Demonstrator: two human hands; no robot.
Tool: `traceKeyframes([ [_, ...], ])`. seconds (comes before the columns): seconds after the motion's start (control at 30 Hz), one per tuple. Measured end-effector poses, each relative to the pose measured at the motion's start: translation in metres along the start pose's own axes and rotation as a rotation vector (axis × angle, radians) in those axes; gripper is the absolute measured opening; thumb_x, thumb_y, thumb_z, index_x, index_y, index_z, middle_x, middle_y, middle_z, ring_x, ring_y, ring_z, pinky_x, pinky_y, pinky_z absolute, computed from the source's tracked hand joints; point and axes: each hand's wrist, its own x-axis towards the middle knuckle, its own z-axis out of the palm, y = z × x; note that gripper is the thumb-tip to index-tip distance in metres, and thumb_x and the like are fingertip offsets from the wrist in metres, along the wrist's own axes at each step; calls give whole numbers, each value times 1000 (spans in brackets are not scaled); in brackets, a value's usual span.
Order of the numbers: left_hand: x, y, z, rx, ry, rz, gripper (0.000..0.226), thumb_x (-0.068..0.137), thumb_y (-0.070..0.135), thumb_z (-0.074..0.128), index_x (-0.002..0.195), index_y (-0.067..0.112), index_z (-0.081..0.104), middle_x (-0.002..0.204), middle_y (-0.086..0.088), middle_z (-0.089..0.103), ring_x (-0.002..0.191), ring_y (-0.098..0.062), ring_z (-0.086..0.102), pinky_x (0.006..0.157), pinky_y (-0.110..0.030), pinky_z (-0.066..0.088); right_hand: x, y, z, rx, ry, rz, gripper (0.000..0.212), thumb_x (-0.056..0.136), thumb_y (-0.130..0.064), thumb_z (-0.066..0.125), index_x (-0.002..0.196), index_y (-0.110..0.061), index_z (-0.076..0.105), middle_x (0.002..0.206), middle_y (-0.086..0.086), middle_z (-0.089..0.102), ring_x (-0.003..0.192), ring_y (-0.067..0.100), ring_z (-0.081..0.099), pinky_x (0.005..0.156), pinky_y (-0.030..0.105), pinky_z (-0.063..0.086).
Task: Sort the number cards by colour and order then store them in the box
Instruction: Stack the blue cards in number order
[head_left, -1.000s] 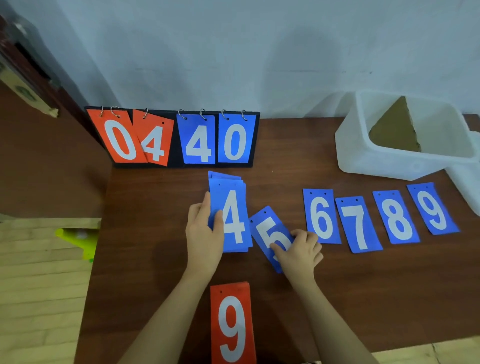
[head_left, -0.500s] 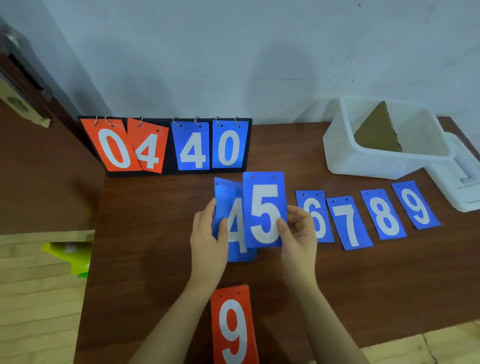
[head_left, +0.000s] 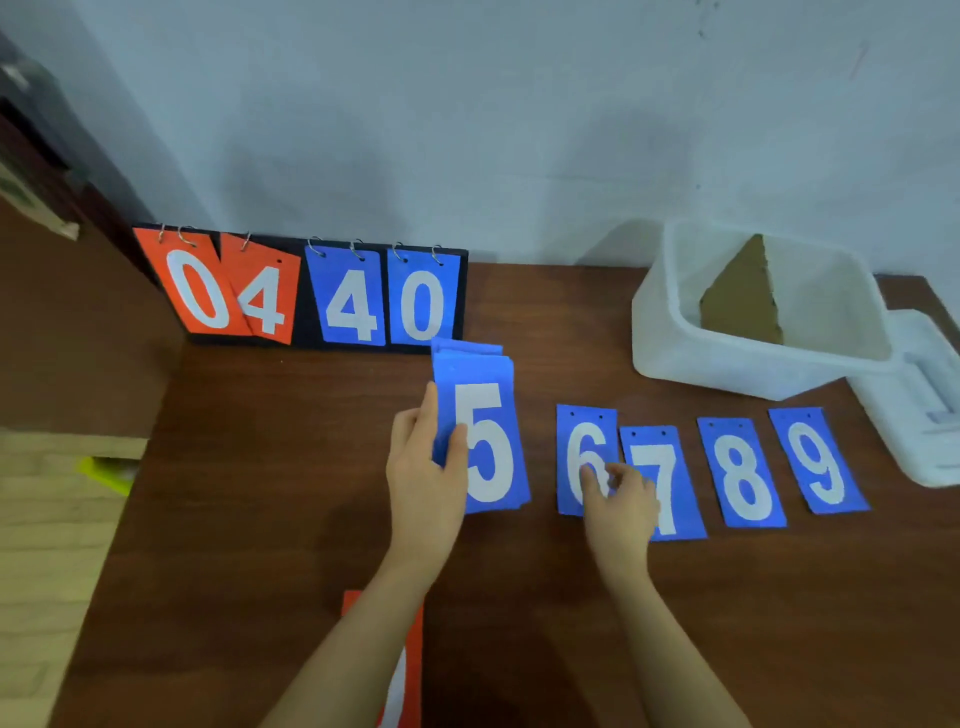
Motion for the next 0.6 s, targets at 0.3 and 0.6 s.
traceKeyframes([
  [0.3, -18, 10, 54, 27, 126, -6, 49, 91, 13, 54, 138, 19, 41, 108, 6, 46, 92, 7, 55, 60, -1, 44, 45, 26, 2, -271, -131, -39, 67, 74, -42, 72, 125, -11, 42, 130, 11, 35, 123, 33, 34, 105, 45, 26],
  [0.6, -37, -4, 56, 115, 202, -74, 50, 92, 12, 53, 139, 20, 39, 107, 5, 46, 92, 6, 52, 72, -15, 49, 55, 23, 1, -169, -278, -194, 52, 77, -17, 73, 118, -14, 40, 126, 5, 46, 122, 27, 39, 106, 44, 27],
])
